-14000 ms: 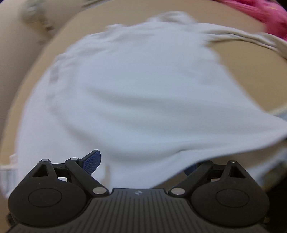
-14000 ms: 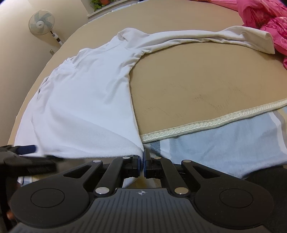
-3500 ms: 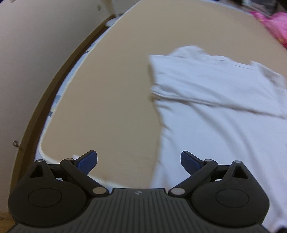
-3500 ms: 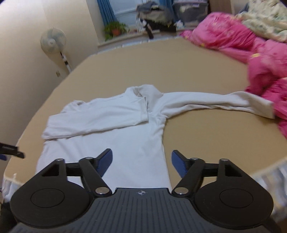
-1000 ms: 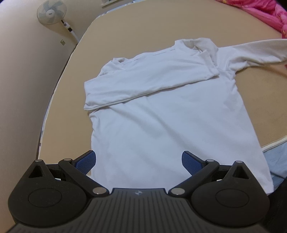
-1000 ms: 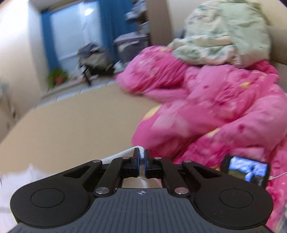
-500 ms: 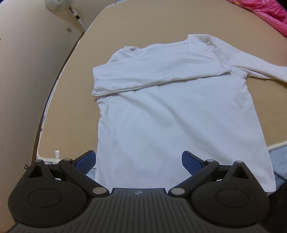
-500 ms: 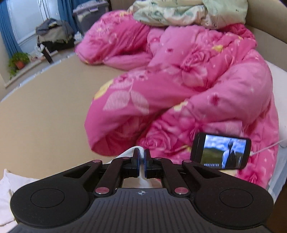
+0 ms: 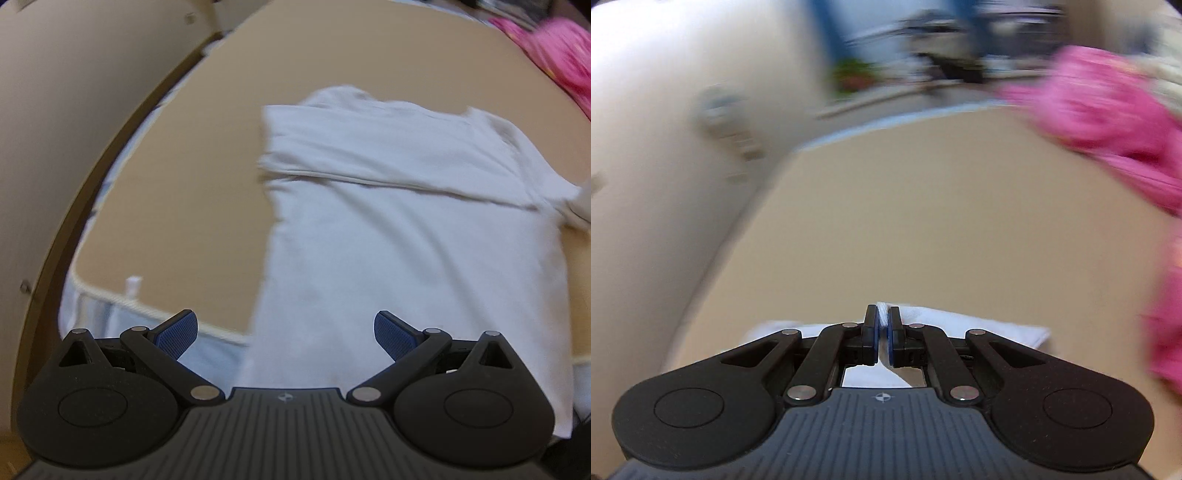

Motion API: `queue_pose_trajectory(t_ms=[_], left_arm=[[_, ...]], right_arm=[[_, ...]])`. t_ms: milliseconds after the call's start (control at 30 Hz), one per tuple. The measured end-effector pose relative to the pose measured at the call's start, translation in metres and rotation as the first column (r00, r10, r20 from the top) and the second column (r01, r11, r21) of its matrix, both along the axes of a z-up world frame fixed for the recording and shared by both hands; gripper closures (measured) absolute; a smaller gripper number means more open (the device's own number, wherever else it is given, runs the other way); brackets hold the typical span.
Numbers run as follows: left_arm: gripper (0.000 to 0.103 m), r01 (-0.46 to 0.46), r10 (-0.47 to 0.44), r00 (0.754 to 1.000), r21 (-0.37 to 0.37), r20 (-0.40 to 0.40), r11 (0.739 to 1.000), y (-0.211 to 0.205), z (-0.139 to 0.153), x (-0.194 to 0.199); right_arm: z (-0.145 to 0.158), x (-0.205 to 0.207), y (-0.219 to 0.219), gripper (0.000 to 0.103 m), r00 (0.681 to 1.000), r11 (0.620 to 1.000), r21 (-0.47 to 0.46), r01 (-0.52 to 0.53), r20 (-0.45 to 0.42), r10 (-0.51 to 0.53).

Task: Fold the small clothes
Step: 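Fold the sleeve across the shirt body with the right tool and release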

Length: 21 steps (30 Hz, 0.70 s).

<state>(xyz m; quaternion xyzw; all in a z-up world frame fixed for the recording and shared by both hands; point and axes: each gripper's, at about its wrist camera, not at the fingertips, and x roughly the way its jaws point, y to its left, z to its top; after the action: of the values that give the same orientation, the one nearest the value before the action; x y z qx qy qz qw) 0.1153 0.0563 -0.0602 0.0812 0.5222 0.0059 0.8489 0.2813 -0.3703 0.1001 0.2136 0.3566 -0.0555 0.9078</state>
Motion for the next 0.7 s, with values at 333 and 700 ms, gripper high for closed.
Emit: queue_pose_trajectory(t_ms=[333, 700], left_arm=[[0.001, -0.205, 0.205, 0.979, -0.006, -0.017, 0.979, 0.098, -0.011, -0.003], [0.001, 0.234, -0.232, 0.964, 0.002, 0.127, 0.972, -0.074, 0.043, 0.053]], right_arm=[[-0.098, 0.046, 0.199, 0.037, 0.948, 0.943, 0.133, -0.305, -0.051, 0.314], [-0.189, -0.12, 0.005, 0.04, 0.98, 0.967, -0.185, 0.175, -0.064, -0.189]])
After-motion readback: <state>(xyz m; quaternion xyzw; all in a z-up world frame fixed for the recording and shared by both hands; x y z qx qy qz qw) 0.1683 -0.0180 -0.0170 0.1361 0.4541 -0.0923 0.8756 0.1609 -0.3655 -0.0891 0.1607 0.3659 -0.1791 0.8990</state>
